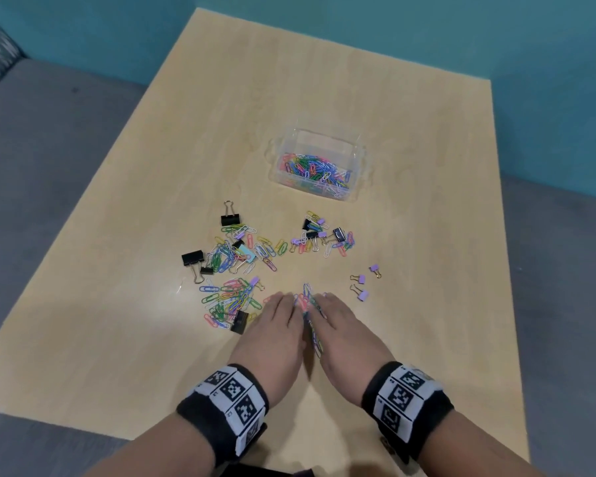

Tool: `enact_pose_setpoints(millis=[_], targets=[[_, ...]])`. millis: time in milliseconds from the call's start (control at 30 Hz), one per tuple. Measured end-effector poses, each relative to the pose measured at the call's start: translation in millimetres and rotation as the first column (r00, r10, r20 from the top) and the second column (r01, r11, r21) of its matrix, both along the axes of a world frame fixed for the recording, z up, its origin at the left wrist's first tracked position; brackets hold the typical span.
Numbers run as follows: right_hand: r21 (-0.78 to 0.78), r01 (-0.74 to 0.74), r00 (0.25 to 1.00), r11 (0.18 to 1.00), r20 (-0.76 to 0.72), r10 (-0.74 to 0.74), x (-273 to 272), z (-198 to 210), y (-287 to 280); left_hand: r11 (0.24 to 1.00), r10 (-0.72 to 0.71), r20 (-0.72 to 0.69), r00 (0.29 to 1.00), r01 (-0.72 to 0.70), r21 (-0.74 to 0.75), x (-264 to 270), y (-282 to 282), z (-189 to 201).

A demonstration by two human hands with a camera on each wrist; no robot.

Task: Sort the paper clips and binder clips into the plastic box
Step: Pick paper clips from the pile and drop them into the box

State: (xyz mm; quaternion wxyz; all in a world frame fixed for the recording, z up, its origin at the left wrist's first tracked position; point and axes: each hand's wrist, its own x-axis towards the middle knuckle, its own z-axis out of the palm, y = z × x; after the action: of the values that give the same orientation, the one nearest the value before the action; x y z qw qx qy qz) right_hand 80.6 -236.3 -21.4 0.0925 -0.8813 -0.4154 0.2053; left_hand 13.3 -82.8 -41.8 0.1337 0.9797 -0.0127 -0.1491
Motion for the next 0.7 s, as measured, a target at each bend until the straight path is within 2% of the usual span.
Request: enact_pose_setpoints(millis=[67,133,233,300,500,700], targets=[[0.058,0.019,1.000,0.998,-0.010,-0.018,-4,3,-1,0.998,-0.002,0.083,0.997,0.006,-0.057,-2,3,3],[0.079,0.102,0.995,0.992,-0.018,-0.101,-4,9,-8,0.997,0.033,0.124,0.992,-0.025,-0.071,-3,7,5],[-0.101,0.178,0.982,0.979,-0.044,-0.183,0,10,-9,0.994,0.078,0.077,0.994,-0.072,-0.079,2,11,4],[-0.148,0.206,0.976,0.967,-0.039,-0.213,3,5,0,0.994,0.081,0.070,0.994,-0.075,-0.085,11,10,3],[0.005,0.363,0.926,0.932,-0.108,-0.361,16,-7,27,0.968,0.190,0.052,0.981,-0.178,-0.179,37,8,4],[-0.021,0.359,0.926,0.933,-0.121,-0.359,30,-7,34,0.940,0.261,0.023,0.965,-0.249,-0.235,50,12,1]])
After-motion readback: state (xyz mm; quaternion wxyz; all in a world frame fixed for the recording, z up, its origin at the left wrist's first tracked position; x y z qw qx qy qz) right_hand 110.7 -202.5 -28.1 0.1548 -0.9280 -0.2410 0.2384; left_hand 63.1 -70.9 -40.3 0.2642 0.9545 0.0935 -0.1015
